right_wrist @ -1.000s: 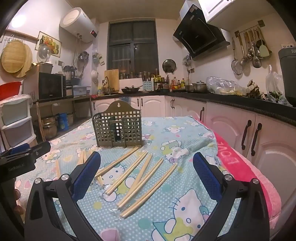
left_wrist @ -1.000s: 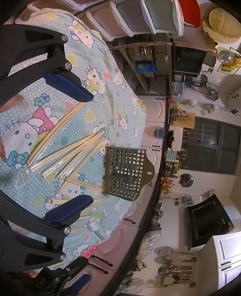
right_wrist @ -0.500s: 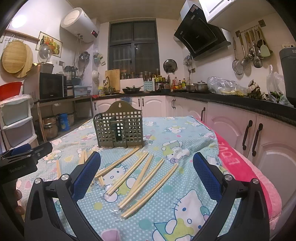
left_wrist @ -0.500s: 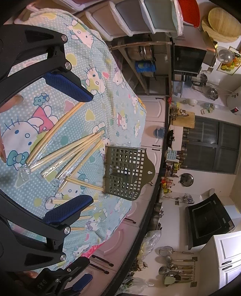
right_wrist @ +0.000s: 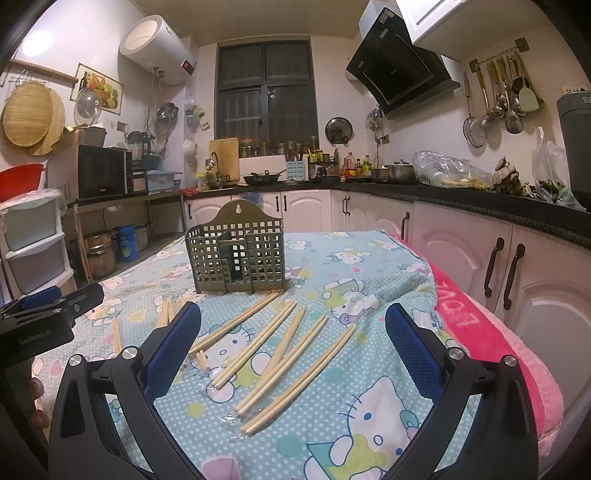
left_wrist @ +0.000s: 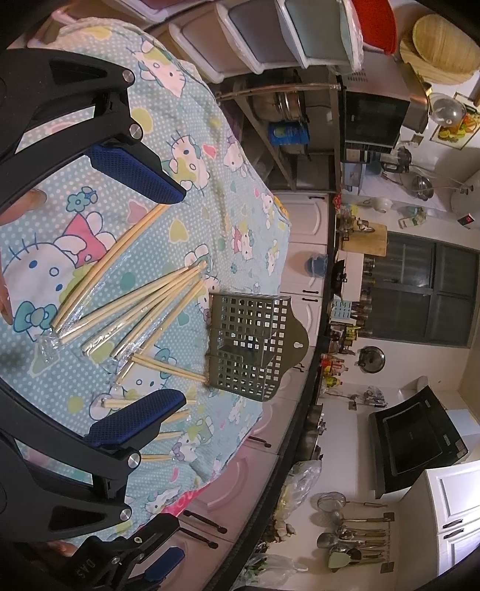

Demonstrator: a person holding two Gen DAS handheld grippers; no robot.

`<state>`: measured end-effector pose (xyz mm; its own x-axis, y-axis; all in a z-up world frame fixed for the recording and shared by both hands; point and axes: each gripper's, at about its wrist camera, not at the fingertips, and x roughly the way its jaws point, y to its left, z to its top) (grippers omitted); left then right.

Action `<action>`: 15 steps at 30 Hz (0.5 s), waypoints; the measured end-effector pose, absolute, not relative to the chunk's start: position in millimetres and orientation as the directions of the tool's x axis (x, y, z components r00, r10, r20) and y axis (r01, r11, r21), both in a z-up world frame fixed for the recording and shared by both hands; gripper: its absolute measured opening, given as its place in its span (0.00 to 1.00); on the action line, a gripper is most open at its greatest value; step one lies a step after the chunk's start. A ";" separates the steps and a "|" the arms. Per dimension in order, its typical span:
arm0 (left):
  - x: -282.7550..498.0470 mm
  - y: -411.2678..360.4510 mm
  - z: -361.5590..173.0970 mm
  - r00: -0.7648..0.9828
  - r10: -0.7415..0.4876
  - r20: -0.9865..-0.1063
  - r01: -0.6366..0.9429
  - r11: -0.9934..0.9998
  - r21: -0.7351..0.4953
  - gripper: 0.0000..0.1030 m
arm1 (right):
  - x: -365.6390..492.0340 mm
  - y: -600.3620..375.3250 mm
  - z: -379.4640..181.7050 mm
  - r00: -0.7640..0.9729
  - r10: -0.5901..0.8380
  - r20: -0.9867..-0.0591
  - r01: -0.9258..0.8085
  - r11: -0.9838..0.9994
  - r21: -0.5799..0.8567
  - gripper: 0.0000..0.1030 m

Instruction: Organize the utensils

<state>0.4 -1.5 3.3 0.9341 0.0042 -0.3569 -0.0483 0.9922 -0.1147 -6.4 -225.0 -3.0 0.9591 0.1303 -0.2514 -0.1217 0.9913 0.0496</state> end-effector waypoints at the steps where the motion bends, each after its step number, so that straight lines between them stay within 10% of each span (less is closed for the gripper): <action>1: 0.5 -1.5 3.1 0.934 0.005 -0.356 -0.048 0.992 -0.113 0.89 | -6.3 -224.9 -2.8 0.958 0.131 -0.253 -0.123 0.991 0.049 0.94; 15: 0.7 -0.3 3.4 0.934 0.008 -0.358 -0.051 0.993 -0.110 0.89 | -6.6 -224.8 -2.9 0.959 0.131 -0.253 -0.122 0.991 0.051 0.94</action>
<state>0.7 -0.3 3.4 0.9336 0.0078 -0.3583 -0.0505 0.9926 -0.1101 -6.6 -224.8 -2.9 0.9586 0.1313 -0.2525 -0.1225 0.9912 0.0505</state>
